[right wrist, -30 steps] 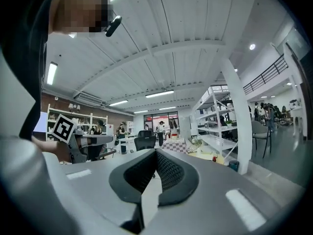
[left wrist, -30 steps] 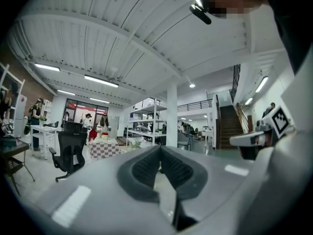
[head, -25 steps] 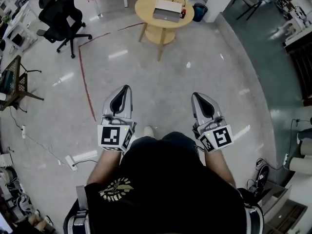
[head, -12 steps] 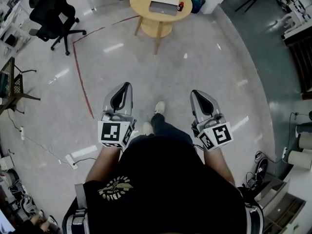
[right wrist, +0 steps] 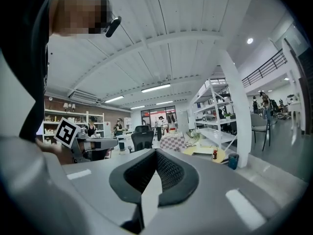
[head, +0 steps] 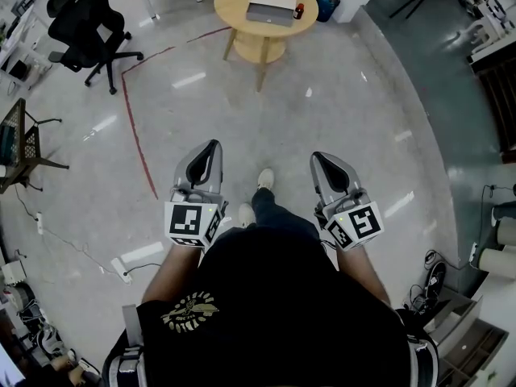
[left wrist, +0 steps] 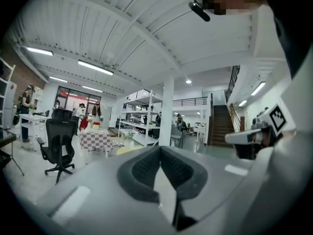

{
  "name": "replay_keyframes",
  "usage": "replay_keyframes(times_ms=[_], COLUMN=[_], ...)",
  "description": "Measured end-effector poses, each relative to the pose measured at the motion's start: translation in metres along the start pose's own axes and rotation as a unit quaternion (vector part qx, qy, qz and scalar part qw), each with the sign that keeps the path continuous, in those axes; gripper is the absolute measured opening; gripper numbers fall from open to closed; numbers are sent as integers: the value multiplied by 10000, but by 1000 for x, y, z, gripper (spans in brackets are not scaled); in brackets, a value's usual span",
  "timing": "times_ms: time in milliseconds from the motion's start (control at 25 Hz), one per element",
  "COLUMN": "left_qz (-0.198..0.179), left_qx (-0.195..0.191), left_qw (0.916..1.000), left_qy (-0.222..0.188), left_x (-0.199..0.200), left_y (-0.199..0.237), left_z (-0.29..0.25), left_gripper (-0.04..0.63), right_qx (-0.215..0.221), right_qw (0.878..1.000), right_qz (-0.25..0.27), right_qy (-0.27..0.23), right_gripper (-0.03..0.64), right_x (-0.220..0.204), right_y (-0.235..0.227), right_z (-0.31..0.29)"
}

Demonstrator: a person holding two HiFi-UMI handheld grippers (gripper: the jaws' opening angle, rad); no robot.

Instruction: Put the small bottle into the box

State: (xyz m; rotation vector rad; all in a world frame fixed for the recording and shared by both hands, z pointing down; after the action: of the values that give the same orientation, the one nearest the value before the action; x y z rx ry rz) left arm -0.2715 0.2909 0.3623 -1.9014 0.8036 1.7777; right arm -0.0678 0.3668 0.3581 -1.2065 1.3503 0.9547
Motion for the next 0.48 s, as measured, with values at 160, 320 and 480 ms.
replay_keyframes(times_ms=[160,320,480], left_qz=[95,68,49], left_qx=[22,29,13], left_qw=[9999,10000,10000], left_qy=[50,14,66], left_x=[-6,-4,-4], left_y=[3,5,12], left_z=[-4,-11,-21], left_gripper=[0,0,0], right_qx=[-11,-35,-90], right_qw=[10000,10000,9999], right_qz=[35,9,-46], right_qy=[17,14,-63], right_gripper=[6,6,6], right_x=[1,1,3], right_y=[-3,-8,-14], right_z=[-3,-8,-15])
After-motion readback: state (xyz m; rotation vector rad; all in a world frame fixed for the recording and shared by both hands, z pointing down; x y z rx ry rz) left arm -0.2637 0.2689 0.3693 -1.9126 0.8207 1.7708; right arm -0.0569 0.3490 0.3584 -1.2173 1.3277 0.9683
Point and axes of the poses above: the fingertips, and each gripper's own axes: z backward along the fingers, y to its left, x out of its top, the point moved 2 cm from there along z, backward along the fingers, and after that the axes turned 10 degrees about -x, right-handed, at the moved point
